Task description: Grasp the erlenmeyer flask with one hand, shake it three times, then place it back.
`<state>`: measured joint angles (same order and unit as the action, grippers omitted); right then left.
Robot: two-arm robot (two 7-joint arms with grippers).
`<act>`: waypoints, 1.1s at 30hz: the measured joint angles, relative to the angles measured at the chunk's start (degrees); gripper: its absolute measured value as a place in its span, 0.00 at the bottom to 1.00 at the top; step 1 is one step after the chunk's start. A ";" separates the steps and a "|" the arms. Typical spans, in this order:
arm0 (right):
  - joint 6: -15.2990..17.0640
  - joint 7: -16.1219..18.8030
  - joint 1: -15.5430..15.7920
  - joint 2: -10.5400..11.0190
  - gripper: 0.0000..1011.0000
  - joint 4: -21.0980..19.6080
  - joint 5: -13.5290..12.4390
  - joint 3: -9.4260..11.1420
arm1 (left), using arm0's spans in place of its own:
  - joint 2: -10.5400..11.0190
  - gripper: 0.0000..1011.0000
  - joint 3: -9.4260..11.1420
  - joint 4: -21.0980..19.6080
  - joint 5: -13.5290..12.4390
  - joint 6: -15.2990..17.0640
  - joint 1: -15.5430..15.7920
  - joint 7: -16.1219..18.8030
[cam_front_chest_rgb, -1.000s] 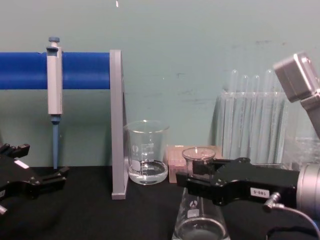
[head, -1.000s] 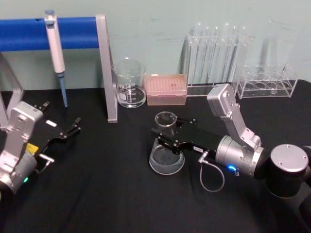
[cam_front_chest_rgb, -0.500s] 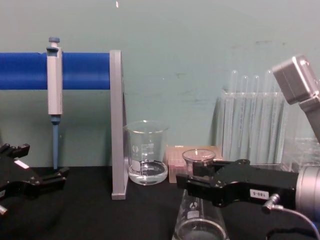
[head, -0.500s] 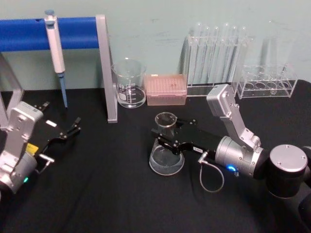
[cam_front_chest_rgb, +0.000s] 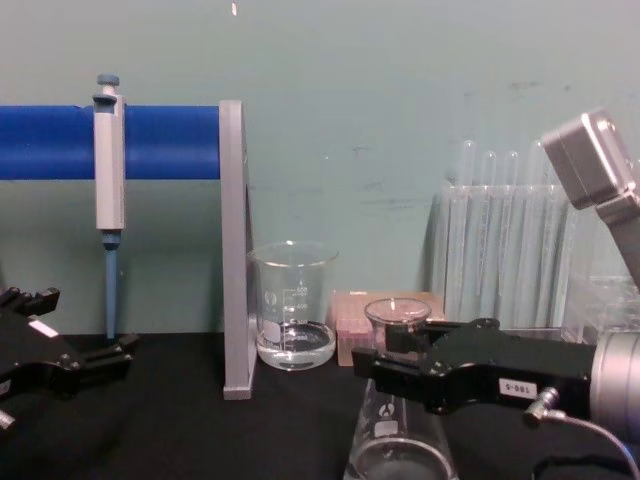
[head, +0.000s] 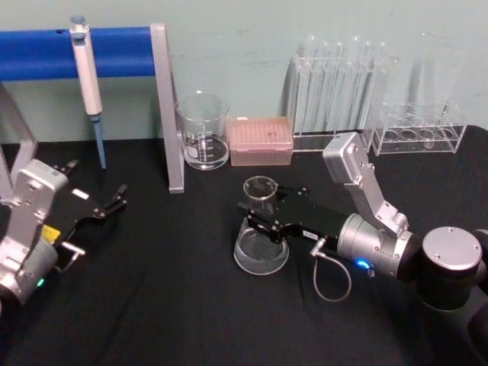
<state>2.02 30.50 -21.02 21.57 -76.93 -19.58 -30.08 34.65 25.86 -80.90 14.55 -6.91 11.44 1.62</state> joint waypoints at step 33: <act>0.10 0.22 0.11 0.07 0.99 -0.08 -0.17 0.03 | 0.00 0.99 0.00 0.00 0.00 0.00 0.00 0.00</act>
<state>2.12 30.72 -20.91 21.64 -77.01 -19.75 -30.05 34.65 25.87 -80.90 14.55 -6.91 11.43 1.62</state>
